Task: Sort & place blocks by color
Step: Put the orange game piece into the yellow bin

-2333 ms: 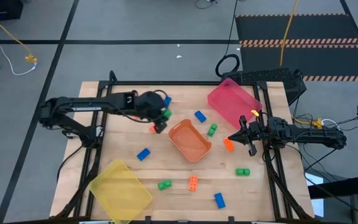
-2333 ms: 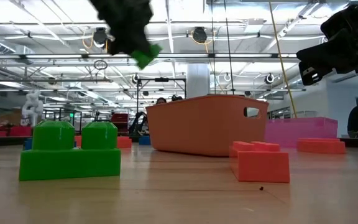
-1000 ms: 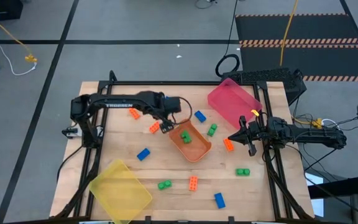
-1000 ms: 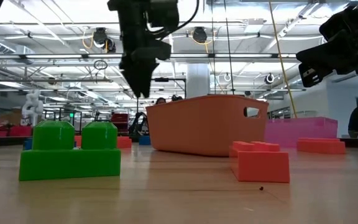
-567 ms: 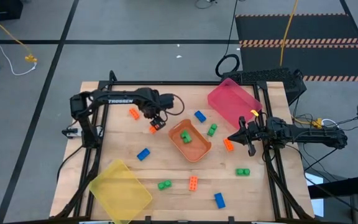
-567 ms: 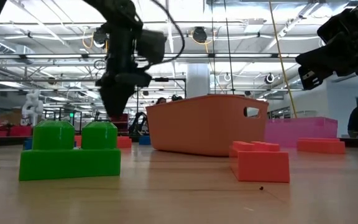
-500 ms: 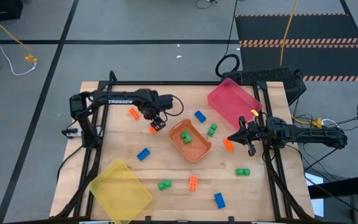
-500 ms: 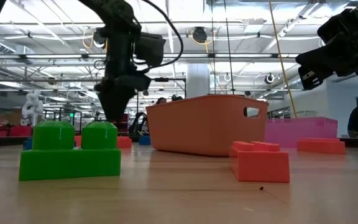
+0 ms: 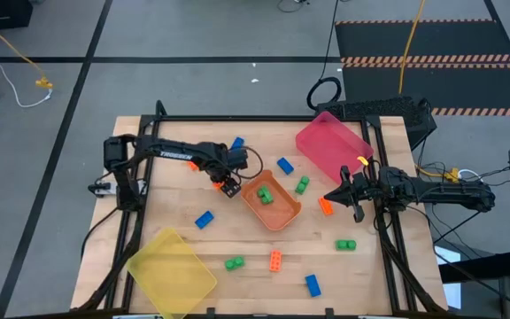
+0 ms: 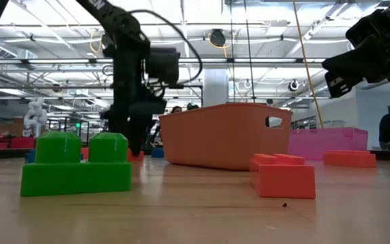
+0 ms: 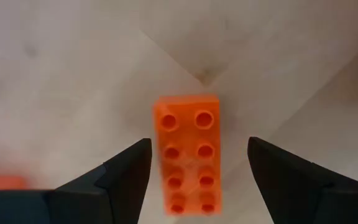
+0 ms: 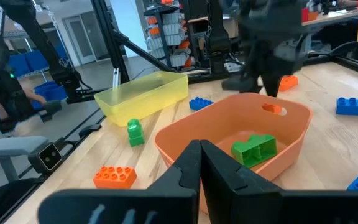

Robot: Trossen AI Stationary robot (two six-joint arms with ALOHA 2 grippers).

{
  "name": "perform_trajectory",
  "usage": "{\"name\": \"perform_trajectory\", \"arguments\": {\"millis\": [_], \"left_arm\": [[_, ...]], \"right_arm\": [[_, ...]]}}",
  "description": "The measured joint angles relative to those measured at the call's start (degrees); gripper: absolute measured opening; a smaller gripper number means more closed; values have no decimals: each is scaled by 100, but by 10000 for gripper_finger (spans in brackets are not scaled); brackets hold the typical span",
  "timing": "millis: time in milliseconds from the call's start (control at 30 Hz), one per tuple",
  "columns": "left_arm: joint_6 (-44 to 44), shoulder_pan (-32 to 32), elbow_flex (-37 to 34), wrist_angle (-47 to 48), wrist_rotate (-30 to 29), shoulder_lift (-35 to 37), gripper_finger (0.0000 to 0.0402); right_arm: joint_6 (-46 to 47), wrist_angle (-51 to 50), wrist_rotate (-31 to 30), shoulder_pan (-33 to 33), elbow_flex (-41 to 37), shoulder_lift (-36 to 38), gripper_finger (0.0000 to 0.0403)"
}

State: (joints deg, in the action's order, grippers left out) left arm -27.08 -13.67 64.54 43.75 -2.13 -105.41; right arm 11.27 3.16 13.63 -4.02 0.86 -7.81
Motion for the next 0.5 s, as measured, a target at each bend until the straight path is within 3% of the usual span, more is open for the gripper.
{"name": "perform_trajectory", "arguments": {"millis": [200, 433, 500], "left_arm": [[22, 26, -219, -197, -65, -94, 254], [170, -6, 119, 70, -303, -70, 150], [291, -39, 273, 65, -321, -60, 138]], "right_arm": [[2, 2, -2, 1, 1, -7, 4], [-15, 4, -2, 1, -1, -15, 4], [-5, 3, 0, 0, 1, -13, 4]]}}
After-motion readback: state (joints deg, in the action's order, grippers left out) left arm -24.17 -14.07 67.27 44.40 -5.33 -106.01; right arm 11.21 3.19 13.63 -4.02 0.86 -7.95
